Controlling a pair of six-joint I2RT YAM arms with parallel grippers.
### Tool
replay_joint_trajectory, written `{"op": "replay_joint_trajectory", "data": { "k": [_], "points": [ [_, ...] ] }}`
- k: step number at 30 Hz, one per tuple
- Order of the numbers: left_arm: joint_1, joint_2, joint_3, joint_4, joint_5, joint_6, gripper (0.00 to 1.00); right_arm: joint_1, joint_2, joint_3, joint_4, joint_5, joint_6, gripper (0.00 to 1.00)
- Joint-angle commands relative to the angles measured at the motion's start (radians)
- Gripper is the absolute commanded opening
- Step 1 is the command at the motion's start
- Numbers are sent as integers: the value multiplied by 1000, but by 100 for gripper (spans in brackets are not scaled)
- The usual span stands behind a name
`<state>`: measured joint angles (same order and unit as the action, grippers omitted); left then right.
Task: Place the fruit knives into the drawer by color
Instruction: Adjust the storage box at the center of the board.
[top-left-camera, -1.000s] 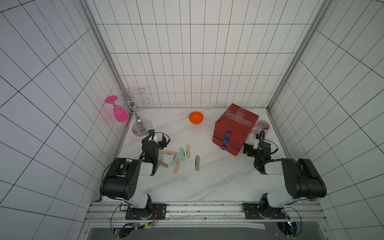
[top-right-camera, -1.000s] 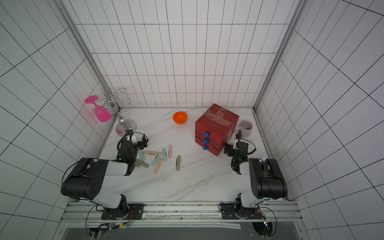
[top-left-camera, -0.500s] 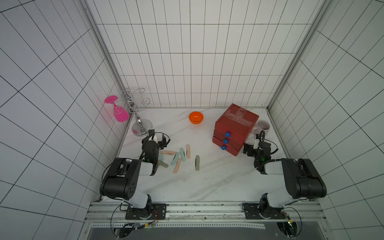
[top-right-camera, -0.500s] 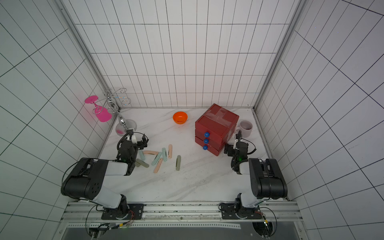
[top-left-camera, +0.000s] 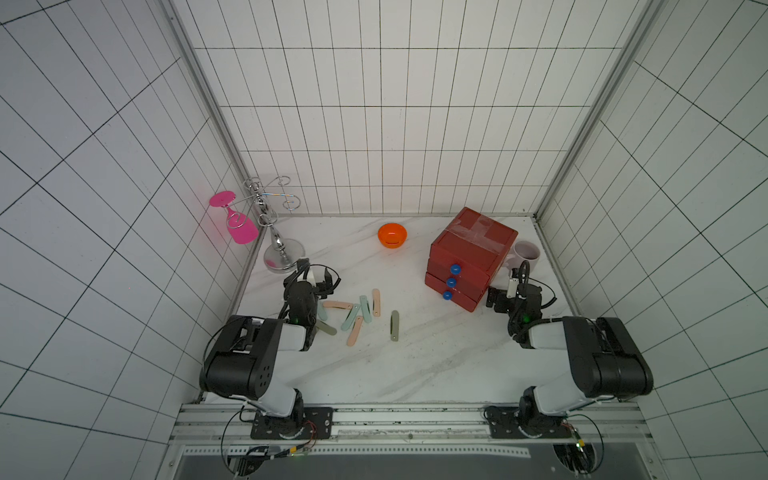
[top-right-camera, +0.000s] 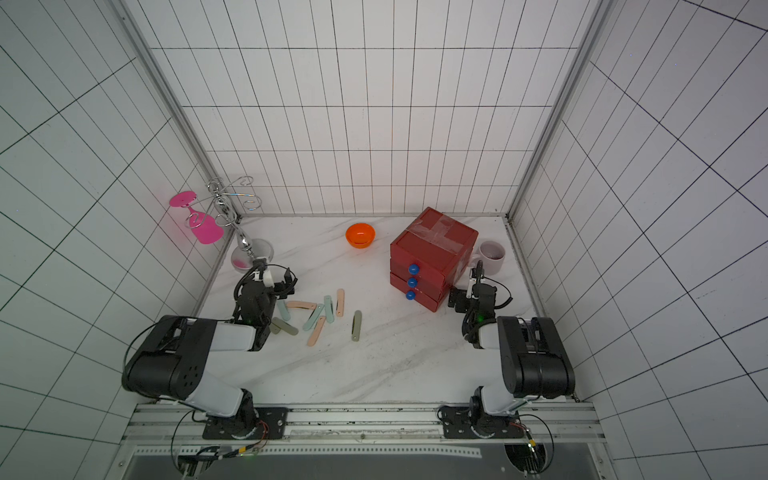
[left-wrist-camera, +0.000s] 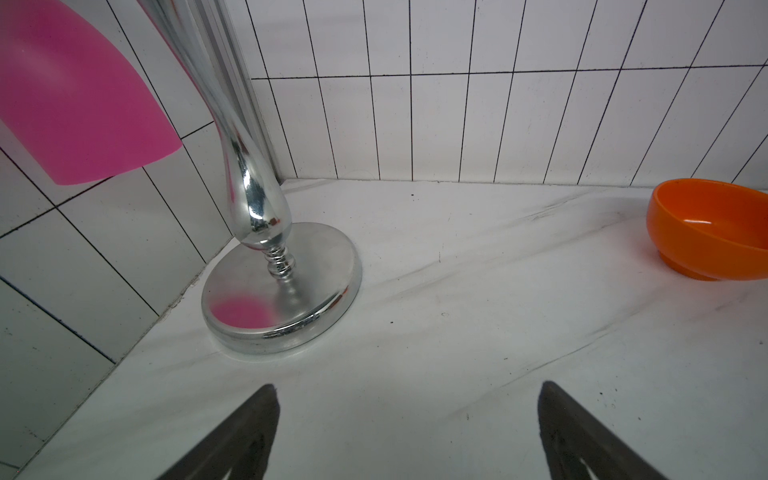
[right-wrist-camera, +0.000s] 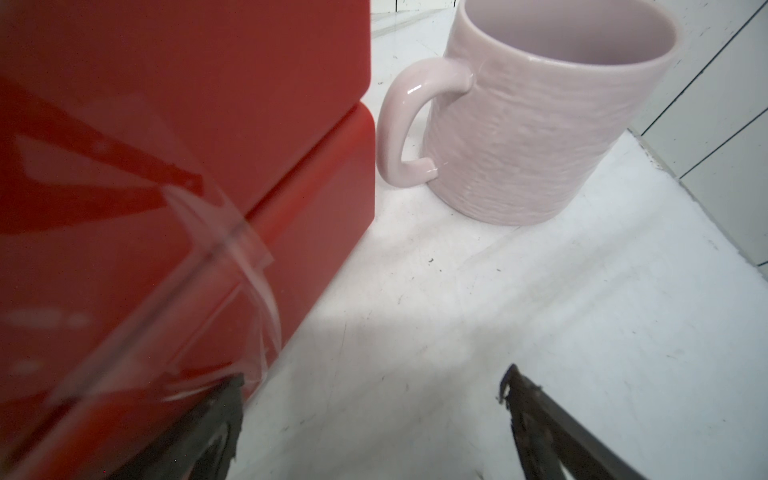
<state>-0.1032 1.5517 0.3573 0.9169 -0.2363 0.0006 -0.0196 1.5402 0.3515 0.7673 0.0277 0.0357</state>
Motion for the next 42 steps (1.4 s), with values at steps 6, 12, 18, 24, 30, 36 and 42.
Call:
{"op": "replay_joint_trajectory", "data": {
  "k": [6, 12, 18, 24, 30, 36, 42],
  "points": [
    [-2, -36, 42, -16, -33, 9, 97, -6, -6, 85, 41, -14, -2, 99],
    [-2, -220, 106, -279, -75, 0, 98, -7, -171, 184, -309, 87, 4, 99],
    [-3, -372, 217, -600, -206, -145, 98, -7, -404, 128, -462, 158, 122, 99],
    [31, -487, 296, -1013, -290, -573, 98, -9, -736, 88, -847, 452, 586, 99],
    [53, -509, 298, -1005, 249, -558, 97, -11, -952, 128, -1071, 235, 573, 99],
    [-173, -550, 367, -1109, 148, -540, 97, -15, -831, 281, -1209, -49, 577, 99],
    [-327, -607, 394, -1167, 76, -614, 97, -13, -652, 529, -1421, -169, 497, 99]
  ]
}}
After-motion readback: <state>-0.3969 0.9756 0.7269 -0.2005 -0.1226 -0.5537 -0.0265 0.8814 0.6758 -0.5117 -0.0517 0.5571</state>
